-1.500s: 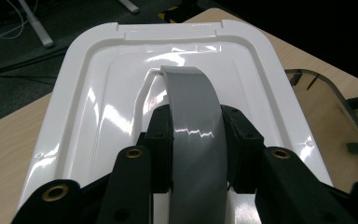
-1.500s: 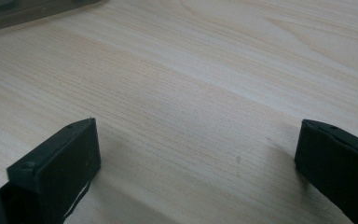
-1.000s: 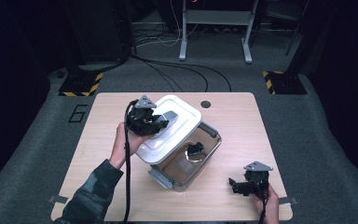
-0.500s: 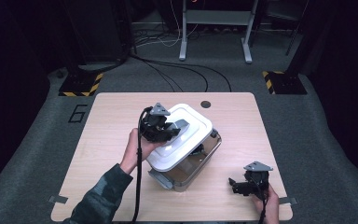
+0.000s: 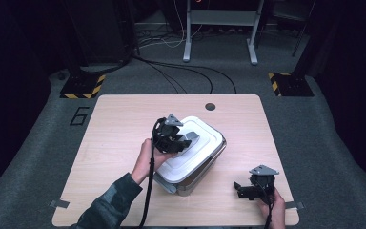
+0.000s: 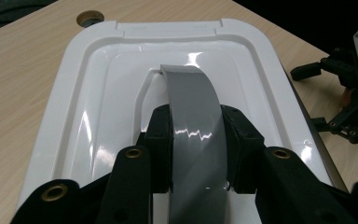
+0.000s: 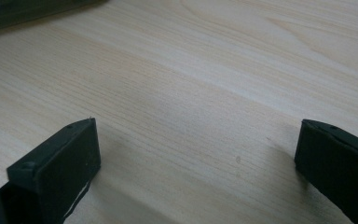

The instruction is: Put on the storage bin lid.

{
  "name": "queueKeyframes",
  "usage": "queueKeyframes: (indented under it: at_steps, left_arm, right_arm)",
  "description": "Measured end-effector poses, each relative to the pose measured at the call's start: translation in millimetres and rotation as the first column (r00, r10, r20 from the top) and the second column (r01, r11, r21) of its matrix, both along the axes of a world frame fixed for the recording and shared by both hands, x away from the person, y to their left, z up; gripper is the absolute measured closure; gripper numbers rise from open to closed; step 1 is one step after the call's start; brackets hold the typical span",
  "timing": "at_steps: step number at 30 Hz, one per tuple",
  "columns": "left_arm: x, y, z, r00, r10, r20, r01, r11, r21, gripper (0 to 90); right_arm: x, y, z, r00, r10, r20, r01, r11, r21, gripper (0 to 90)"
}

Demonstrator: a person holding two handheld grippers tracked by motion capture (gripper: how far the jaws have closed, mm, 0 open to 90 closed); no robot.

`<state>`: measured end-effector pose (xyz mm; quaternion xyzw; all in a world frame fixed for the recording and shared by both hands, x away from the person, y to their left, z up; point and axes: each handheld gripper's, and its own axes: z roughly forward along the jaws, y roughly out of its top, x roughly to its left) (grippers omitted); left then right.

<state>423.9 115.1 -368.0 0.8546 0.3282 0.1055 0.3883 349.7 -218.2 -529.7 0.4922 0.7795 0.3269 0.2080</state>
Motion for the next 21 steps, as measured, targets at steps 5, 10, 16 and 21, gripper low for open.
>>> queueKeyframes:
  at_steps: [5,10,16,21]
  left_arm:
    - [-1.6,-4.7,-1.7,0.9999,0.010,0.008,-0.010,0.9999,-0.010,66.9]
    - [-5.1,-10.0,-2.6,0.9991,0.041,0.010,-0.041,0.9990,-0.018,66.9]
    - [-8.7,-13.3,-3.1,0.9987,0.048,0.014,-0.048,0.9987,-0.016,66.7]
    - [-12.9,-15.5,-4.6,0.9988,0.047,0.011,-0.047,0.9985,-0.027,66.7]
  right_arm:
    - [0.0,-0.1,0.0,1.0000,0.001,0.000,-0.001,1.0000,-0.001,0.0]
    - [0.0,-0.2,0.0,1.0000,0.002,0.000,-0.002,1.0000,-0.001,0.0]
    - [0.0,-0.1,0.0,1.0000,0.001,-0.001,-0.001,1.0000,-0.001,0.0]
    - [0.0,-0.1,-0.1,1.0000,0.002,0.000,-0.002,1.0000,0.000,0.0]
